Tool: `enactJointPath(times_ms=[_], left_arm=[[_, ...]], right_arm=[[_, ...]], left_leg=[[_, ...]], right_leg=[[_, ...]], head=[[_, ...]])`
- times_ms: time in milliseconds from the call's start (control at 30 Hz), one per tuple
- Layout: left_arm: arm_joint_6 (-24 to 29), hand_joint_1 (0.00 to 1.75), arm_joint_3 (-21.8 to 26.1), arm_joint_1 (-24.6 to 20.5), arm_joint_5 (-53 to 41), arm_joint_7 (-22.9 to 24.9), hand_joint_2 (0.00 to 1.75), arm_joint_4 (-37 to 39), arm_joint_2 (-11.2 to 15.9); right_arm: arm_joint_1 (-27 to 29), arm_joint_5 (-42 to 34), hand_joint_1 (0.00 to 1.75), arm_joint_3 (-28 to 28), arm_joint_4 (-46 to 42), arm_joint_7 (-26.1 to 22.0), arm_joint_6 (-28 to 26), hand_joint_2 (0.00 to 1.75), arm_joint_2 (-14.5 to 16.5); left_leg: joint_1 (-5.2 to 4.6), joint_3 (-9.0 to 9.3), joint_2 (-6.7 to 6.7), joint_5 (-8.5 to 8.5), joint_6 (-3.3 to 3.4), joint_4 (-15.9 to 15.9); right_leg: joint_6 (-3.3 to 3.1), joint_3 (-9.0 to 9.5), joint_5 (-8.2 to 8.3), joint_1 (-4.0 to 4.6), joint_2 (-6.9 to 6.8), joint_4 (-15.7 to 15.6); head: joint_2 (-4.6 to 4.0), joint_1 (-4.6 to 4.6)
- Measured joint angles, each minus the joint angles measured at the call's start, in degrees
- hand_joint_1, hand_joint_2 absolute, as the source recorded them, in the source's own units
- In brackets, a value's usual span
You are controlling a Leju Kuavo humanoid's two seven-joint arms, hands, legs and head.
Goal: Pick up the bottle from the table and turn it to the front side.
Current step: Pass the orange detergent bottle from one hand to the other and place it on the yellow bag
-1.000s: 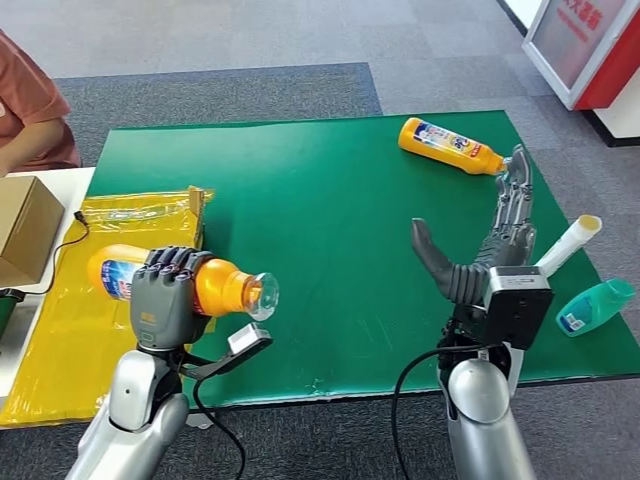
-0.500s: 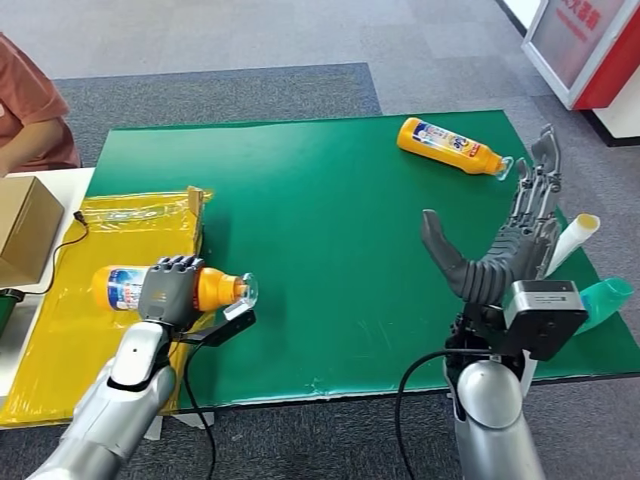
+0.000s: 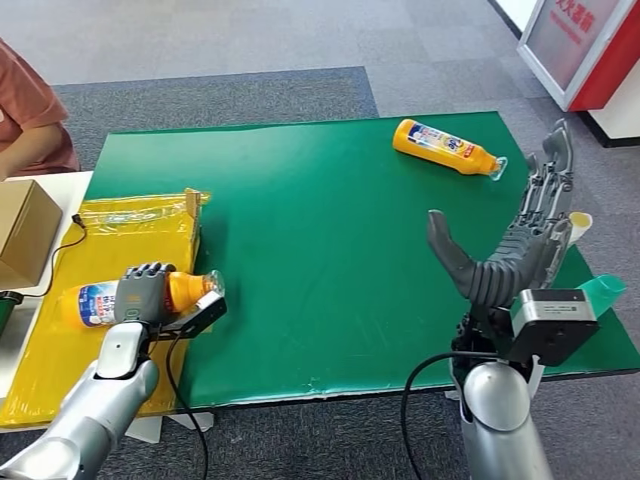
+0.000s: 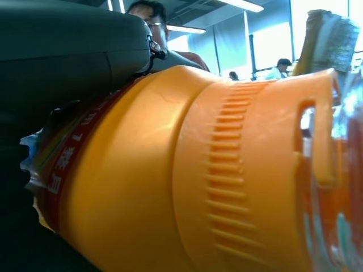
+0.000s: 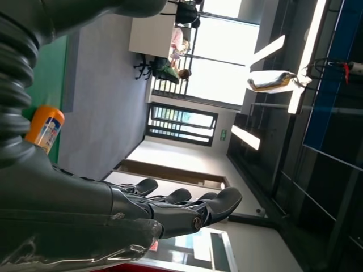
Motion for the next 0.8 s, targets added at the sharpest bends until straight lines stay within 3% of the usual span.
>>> enactJointPath(times_ms=[333,667,800], left_arm=[[7.85,0.0,1.26,2.68,-2.82,-3.43,1.75,-2.02,-0.1],[9.74,0.0,1.2,6.96,-4.15,-5.76,1.75,-11.85,-0.61],[10.33,0.0,0.57,10.4,0.36,-9.85,1.75,-21.16,-1.59]], right_arm=[[0.91,0.75,0.0,0.05,-0.35,0.02,-0.72,1.75,-0.55],[1.32,0.96,0.0,0.58,-0.36,-0.01,-1.33,1.75,-0.8],[2.15,1.92,0.0,0.72,-0.49,0.07,-2.04,1.75,-0.98]], left_leg=[[0.02,-0.05,-0.01,0.1,0.04,-0.01],[0.01,-0.16,-0.02,0.05,0.09,0.0],[0.01,-0.19,-0.02,0.03,0.1,0.0]], right_leg=[[-0.01,-0.04,0.01,0.02,-0.02,0.03],[0.06,-0.11,-0.04,0.01,-0.03,0.0],[0.08,-0.13,-0.06,0.01,-0.04,-0.01]], head=[[0.0,0.0],[0.0,0.01],[0.0,0.01]])
